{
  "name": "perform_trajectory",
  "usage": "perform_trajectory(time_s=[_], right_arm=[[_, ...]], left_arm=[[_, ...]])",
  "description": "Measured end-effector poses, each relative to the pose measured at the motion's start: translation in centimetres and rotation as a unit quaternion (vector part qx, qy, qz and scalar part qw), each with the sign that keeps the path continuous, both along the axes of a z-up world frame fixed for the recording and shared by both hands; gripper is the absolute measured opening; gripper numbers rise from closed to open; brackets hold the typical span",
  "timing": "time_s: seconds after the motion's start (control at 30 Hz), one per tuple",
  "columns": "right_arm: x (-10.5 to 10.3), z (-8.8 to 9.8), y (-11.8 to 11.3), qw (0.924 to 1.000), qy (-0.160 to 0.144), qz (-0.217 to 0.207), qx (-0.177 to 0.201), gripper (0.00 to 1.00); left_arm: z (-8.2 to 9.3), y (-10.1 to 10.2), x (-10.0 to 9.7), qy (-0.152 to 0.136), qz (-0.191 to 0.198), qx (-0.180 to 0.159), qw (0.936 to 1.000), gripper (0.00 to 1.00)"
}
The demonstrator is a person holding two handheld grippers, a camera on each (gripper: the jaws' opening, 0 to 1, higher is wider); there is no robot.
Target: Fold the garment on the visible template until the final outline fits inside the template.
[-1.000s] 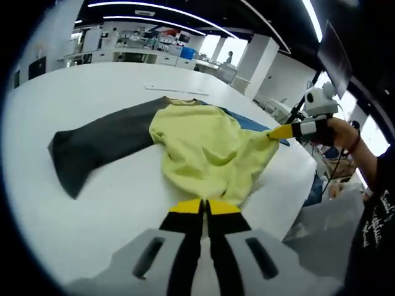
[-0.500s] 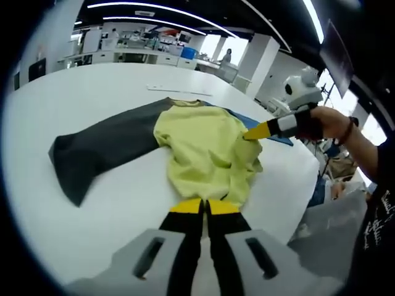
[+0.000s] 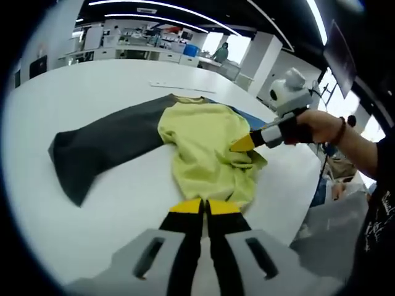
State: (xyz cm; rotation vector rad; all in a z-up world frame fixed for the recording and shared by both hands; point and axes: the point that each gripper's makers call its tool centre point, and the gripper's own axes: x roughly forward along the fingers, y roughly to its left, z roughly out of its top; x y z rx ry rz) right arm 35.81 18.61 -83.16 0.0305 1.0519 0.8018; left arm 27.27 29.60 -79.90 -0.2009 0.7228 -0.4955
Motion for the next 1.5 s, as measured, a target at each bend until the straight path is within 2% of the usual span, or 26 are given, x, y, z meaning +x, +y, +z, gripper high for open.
perform_trajectory(time_s=[0.1, 0.3, 0.47, 0.6, 0.67, 0.83, 1.07, 1.2, 1.33, 1.5], right_arm=[[0.3, -0.6, -0.1, 1.0000, -0.001, 0.004, -0.007, 0.00], [0.2, -0.4, 0.0, 1.0000, -0.002, 0.009, 0.002, 0.00], [0.1, 2.2, -0.1, 0.9989, -0.013, 0.006, 0.046, 0.18], [-0.4, 3.2, -1.3, 0.9987, -0.019, 0.007, 0.047, 0.31], [-0.9, 3.7, -2.2, 0.9987, -0.025, 0.012, 0.044, 0.34], [-1.9, 4.0, -4.3, 0.9988, -0.026, 0.012, 0.039, 0.36], [-3.1, 2.2, -5.8, 0.9994, -0.008, 0.008, 0.034, 0.31], [-4.3, 1.8, -5.6, 0.9991, 0.003, 0.009, 0.040, 0.25], [-4.4, 0.7, -5.7, 0.9990, 0.012, 0.007, 0.042, 0.21], [-4.0, 0.5, -5.7, 0.9981, 0.014, -0.005, 0.060, 0.08]], left_arm=[[0.0, 0.0, -0.1, 0.002, 0.000, 0.001, 1.0000, 0.00], [-0.2, 0.0, -0.1, 0.003, 0.001, 0.003, 1.0000, 0.00], [-0.1, 0.1, -0.2, 0.003, 0.001, 0.006, 1.0000, 0.00], [0.0, 0.1, -0.2, 0.002, 0.002, 0.006, 1.0000, 0.00], [0.0, 0.1, -0.2, 0.002, 0.002, 0.007, 1.0000, 0.00], [0.0, 0.1, -0.2, 0.001, 0.003, 0.009, 1.0000, 0.00], [0.1, 0.1, -0.1, 0.001, 0.004, 0.011, 0.9999, 0.00], [0.1, 0.1, 0.0, 0.001, 0.003, 0.012, 0.9999, 0.00], [0.1, 0.1, -0.1, 0.002, 0.003, 0.012, 0.9999, 0.00], [0.0, 0.2, -0.2, 0.006, 0.004, 0.012, 0.9999, 0.00]])
